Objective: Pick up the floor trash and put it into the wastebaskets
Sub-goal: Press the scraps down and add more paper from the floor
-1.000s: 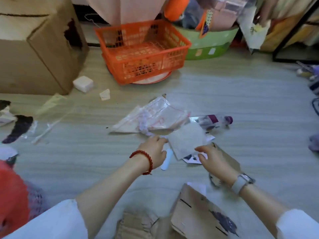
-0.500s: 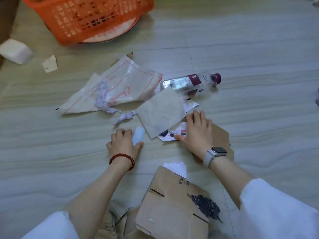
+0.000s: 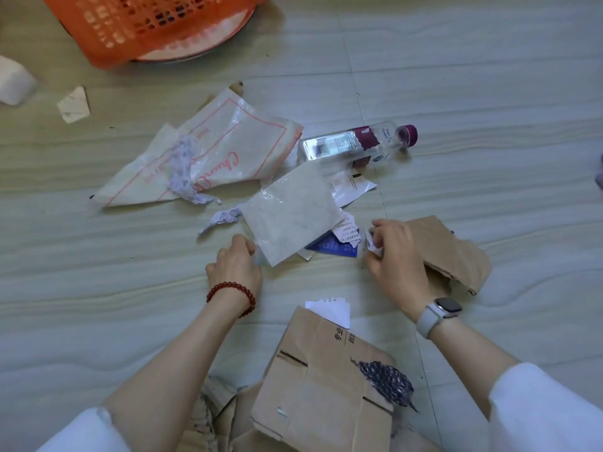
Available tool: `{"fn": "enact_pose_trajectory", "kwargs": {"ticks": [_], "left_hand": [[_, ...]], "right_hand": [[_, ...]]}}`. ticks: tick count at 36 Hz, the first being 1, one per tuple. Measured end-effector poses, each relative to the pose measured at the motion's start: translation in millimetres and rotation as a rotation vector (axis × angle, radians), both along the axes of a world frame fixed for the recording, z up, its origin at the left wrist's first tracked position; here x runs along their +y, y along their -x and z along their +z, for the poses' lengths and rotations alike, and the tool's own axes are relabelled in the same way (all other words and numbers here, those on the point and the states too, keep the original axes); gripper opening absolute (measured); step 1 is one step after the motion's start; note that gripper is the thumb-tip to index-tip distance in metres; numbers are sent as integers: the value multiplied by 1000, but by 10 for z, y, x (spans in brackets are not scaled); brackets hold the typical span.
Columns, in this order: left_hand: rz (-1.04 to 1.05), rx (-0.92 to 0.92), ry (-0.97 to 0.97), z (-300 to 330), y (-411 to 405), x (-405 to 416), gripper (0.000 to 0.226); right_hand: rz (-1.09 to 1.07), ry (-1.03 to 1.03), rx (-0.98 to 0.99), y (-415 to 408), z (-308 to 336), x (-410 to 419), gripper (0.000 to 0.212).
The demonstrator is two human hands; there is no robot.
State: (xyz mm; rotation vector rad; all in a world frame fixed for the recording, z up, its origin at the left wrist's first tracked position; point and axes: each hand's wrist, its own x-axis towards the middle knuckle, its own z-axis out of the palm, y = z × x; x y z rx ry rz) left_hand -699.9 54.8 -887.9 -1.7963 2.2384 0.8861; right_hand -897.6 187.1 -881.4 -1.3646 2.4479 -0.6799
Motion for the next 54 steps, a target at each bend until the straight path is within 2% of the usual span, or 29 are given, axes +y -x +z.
{"fn": "enact_pose_trajectory", "kwargs": {"ticks": [3,5,7,11,15,17,19,23,25,27,29,32,35,37,42,45,48,52,54], "left_hand": [[37,142,11,-9,-124,81,22],[60,226,70,-11,-215,104,29],[75,280,159,13,-280,90,28],[239,380,297,161,-301,-43,28],[372,454,416,311,-225,-226,39],[412,440,459,356,-168,-301,40],[422,433,517,383,-105,-351,42],[461,468,553,434,-11,-401,55],[351,419,542,393,-2,-414,60],[98,296,513,298,3,-418,60],[-153,187,459,200,29,-429,57],[-433,49,400,103,107,-483,44],[-610,-50,375,54,206,-578,44],[-660,-108,346,45,266,-639,49],[-718,-205,261,35,325,-668,67],[-722,-258,261,26,312,-632,79],[-714,-281,310,1,292,-572,68],[-760,-196,395,-53,198,-493,37],[-784,-143,445,-89,128,-472,40]], "right_hand": [[-39,-4,-100,-36,120,-38,24],[-1,-44,-95,-76,154,-122,43],[49,-127,-47,-108,145,-250,60],[148,-396,17,-204,-5,-467,61],[152,-481,-9,-281,-143,-522,83],[135,-459,-26,-275,-125,-515,83],[136,-441,-9,-271,-106,-480,73],[219,-520,195,-314,-79,-405,55],[269,-549,338,-353,-103,-370,48],[300,-539,489,-374,-143,-369,38],[336,-505,536,-367,-157,-368,25],[336,-429,470,-292,-57,-400,8],[312,-476,341,-145,67,-491,21],[357,-532,240,-37,119,-578,27],[404,-441,132,182,151,-796,42],[389,-513,49,266,51,-942,41],[369,-516,23,276,-22,-1006,35],[294,-411,103,149,4,-935,24],[273,-371,190,81,4,-863,19]]}}
